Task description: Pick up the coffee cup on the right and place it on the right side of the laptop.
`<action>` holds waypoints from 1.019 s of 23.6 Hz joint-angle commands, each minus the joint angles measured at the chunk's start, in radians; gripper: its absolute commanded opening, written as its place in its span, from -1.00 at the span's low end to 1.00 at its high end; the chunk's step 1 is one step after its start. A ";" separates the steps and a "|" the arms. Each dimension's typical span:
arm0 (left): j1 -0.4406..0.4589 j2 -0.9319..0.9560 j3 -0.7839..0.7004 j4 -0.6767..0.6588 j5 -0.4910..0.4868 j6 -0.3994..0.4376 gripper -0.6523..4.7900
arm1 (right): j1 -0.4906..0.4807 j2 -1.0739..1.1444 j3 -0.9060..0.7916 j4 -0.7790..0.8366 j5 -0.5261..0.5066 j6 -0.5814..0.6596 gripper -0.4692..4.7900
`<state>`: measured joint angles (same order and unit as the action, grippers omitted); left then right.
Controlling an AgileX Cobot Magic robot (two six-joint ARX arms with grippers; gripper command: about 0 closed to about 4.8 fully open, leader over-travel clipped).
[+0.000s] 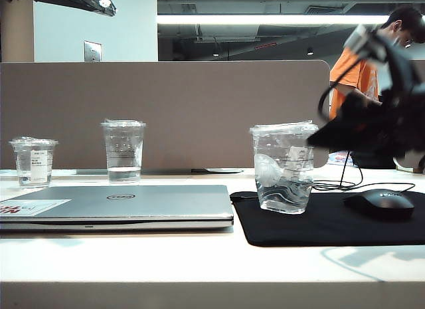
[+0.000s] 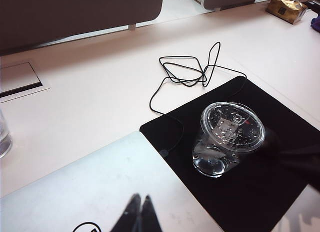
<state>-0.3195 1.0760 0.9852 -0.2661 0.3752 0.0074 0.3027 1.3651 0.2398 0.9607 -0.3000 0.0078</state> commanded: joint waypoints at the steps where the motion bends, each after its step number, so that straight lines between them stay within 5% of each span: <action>1: 0.000 -0.002 0.005 0.013 0.007 0.004 -0.78 | 0.001 -0.121 0.002 -0.096 0.035 0.000 -0.85; 16: 0.000 -0.002 0.005 0.013 0.007 0.004 -0.78 | 0.000 -0.770 0.001 -0.799 0.301 -0.011 -0.86; 20: 0.000 -0.002 0.005 0.013 0.007 0.004 -0.78 | -0.010 -0.879 -0.015 -0.859 0.367 -0.069 -0.85; 24: 0.000 -0.002 0.005 0.013 0.007 0.004 -0.78 | -0.080 -0.985 -0.063 -0.864 0.301 -0.068 -0.85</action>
<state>-0.3195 1.0760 0.9852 -0.2661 0.3752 0.0074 0.2440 0.4019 0.1860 0.0883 0.0349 -0.0559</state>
